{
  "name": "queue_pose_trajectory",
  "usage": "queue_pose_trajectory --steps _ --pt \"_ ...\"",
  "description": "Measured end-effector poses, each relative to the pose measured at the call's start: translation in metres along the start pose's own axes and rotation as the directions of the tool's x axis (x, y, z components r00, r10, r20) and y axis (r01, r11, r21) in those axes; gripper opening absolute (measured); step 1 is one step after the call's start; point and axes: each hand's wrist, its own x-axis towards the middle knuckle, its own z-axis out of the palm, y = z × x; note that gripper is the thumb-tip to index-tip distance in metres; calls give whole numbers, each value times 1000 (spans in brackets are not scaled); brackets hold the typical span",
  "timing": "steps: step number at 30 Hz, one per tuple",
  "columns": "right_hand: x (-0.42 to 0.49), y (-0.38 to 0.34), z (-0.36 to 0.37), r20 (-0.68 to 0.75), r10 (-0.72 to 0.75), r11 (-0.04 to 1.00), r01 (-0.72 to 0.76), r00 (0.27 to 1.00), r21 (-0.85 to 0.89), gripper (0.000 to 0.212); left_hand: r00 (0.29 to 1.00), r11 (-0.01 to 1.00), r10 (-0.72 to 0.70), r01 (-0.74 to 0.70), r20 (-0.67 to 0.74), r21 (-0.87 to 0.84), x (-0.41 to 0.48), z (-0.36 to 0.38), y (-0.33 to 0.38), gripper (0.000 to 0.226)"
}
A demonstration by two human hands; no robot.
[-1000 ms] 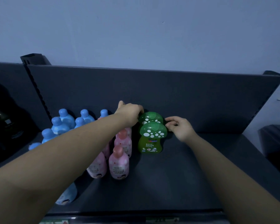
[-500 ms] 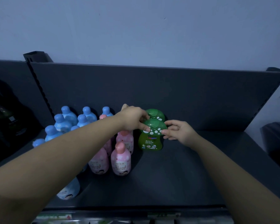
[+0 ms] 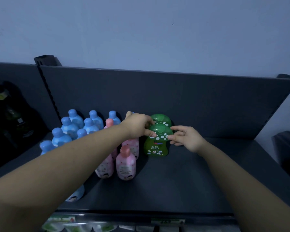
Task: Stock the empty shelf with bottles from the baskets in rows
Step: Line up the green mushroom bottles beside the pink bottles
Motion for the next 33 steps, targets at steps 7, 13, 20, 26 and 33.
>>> queue_pose_trajectory --steps 7,13,20,26,33 --pt "-5 -13 -13 68 10 982 3 998 -189 46 999 999 -37 37 10 -4 -10 -2 4 62" --pt "-1 -45 -34 -140 -260 872 170 955 -459 35 985 996 -76 83 -154 35 -27 -30 -1 55" --pt "2 -94 5 -14 -406 817 356 914 -454 36 926 953 -274 299 -261 59 -86 -46 -30 55" --pt "9 -136 97 285 -531 570 585 798 -576 49 847 862 -446 493 -288 116 -167 -63 -74 48" --pt "-9 -181 225 543 -511 340 737 666 -584 72 748 693 -568 660 -345 290 -291 -91 -128 60"
